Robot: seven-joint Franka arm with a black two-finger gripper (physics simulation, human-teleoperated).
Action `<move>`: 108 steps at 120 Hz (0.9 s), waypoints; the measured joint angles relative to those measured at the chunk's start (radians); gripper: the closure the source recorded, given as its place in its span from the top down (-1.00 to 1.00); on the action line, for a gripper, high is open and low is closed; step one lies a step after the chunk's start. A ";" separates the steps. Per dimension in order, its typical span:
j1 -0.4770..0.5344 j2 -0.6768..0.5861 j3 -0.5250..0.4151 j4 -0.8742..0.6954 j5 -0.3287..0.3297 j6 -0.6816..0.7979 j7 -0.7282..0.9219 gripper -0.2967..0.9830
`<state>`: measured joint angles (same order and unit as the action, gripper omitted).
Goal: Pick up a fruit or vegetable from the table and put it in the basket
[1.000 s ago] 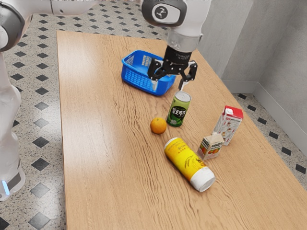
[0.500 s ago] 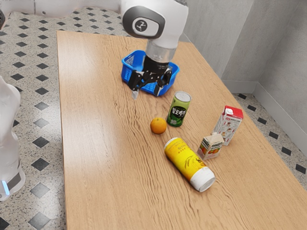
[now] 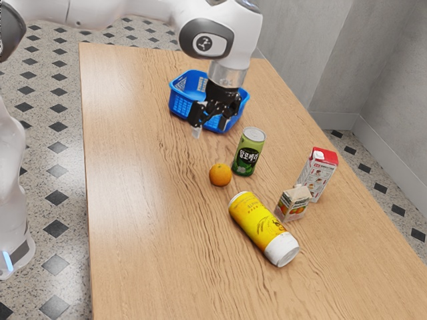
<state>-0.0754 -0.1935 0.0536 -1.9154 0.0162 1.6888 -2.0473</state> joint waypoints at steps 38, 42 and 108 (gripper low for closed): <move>0.034 0.026 -0.003 0.005 -0.001 0.008 0.046 0.54; 0.031 0.031 -0.006 0.005 -0.002 0.009 0.058 0.54; 0.011 0.064 -0.026 0.004 0.002 0.047 0.441 0.54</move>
<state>-0.0642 -0.1297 0.0279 -1.9118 0.0178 1.7359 -1.6058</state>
